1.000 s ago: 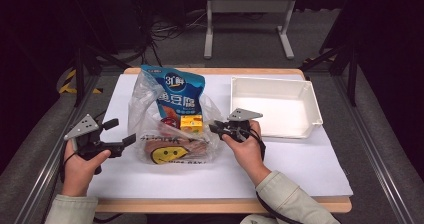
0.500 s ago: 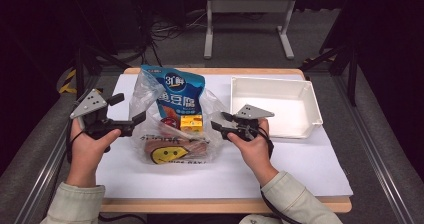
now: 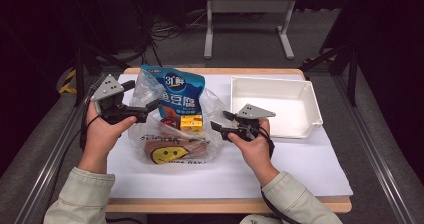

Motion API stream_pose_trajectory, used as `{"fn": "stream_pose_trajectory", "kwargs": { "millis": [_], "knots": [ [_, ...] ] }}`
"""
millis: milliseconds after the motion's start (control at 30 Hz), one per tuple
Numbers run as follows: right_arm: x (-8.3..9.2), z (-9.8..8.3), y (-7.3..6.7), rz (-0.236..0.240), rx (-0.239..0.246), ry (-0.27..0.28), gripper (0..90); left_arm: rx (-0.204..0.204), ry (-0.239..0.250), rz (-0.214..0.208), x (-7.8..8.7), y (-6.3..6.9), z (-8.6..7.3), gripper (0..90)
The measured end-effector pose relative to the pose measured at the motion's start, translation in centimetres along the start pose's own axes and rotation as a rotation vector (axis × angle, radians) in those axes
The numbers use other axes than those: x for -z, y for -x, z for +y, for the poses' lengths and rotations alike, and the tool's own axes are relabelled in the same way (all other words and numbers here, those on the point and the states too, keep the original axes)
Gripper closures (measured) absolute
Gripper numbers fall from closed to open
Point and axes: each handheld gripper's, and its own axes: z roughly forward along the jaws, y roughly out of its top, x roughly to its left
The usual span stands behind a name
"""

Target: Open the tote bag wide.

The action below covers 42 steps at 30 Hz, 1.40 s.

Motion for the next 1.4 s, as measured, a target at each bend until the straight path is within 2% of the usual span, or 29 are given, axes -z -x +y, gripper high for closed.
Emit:
{"fn": "stream_pose_trajectory", "kwargs": {
  "millis": [233, 300, 367, 433, 467, 500, 533, 633, 667, 733, 833, 1000, 1067, 1200, 1367, 1400],
  "knots": [
    [-0.2, -0.1, -0.2, 0.012, -0.001, -0.005, 39.9, 0.013, -0.036, 0.061, -1.3, -0.7, -0.2, 0.3],
    [-0.1, 0.0, -0.2, 0.012, 0.0, -0.003, 39.9, 0.019, -0.044, 0.094, -1.5, -1.2, -0.3, 1.9],
    [-0.1, 0.0, -0.2, 0.013, 0.002, -0.001, 40.0, 0.016, -0.05, 0.075, -1.5, -1.5, -0.4, 12.9],
    [0.0, 0.1, -0.1, 0.012, 0.002, 0.001, 40.0, 0.005, -0.056, 0.068, -1.4, -1.8, -0.5, 27.5],
    [0.0, 0.1, -0.1, 0.012, 0.002, 0.001, 40.0, 0.005, -0.056, 0.068, -1.4, -1.8, -0.5, 38.6],
    [0.0, 0.1, -0.1, 0.011, 0.001, 0.001, 40.3, -0.003, -0.056, 0.068, -1.2, -1.9, -0.6, 38.6],
    [0.0, 0.1, -0.1, 0.009, 0.003, 0.0, 40.4, 0.003, -0.055, 0.068, -1.1, -1.9, -0.6, 47.5],
    [-0.1, 0.1, -0.1, 0.012, 0.006, -0.002, 40.7, -0.003, -0.059, 0.116, -0.6, -2.3, -0.7, 77.7],
    [-0.1, 0.1, -0.1, 0.012, 0.006, -0.002, 40.7, 0.0, -0.058, 0.133, -0.5, -2.4, -0.8, 77.7],
    [-0.1, 0.1, -0.2, 0.015, 0.009, -0.003, 40.8, 0.009, -0.051, 0.158, -0.3, -2.7, -0.9, 84.2],
    [-0.2, 0.1, -0.2, 0.016, 0.014, -0.002, 41.3, 0.014, -0.043, 0.175, -0.2, -3.1, -1.0, 88.6],
    [-0.4, 0.1, -0.1, 0.014, 0.014, -0.003, 42.2, 0.011, -0.071, 0.187, -0.3, -3.5, -1.6, 89.4],
    [-0.4, 0.0, 0.0, 0.009, 0.017, -0.007, 44.0, 0.01, -0.085, 0.179, -0.3, -3.5, -2.1, 89.5],
    [-0.7, -0.4, 0.2, 0.001, 0.047, -0.047, 50.7, 0.011, -0.121, 0.135, -0.2, -3.7, -3.6, 89.5],
    [-1.1, -1.2, 0.6, -0.001, 0.034, -0.088, 60.5, 0.025, -0.167, 0.113, 0.0, -4.0, -5.3, 89.5],
    [-1.1, -1.3, 0.6, 0.0, 0.038, -0.101, 65.4, 0.031, -0.176, 0.111, 0.0, -4.1, -5.8, 89.5]
  ]
}}
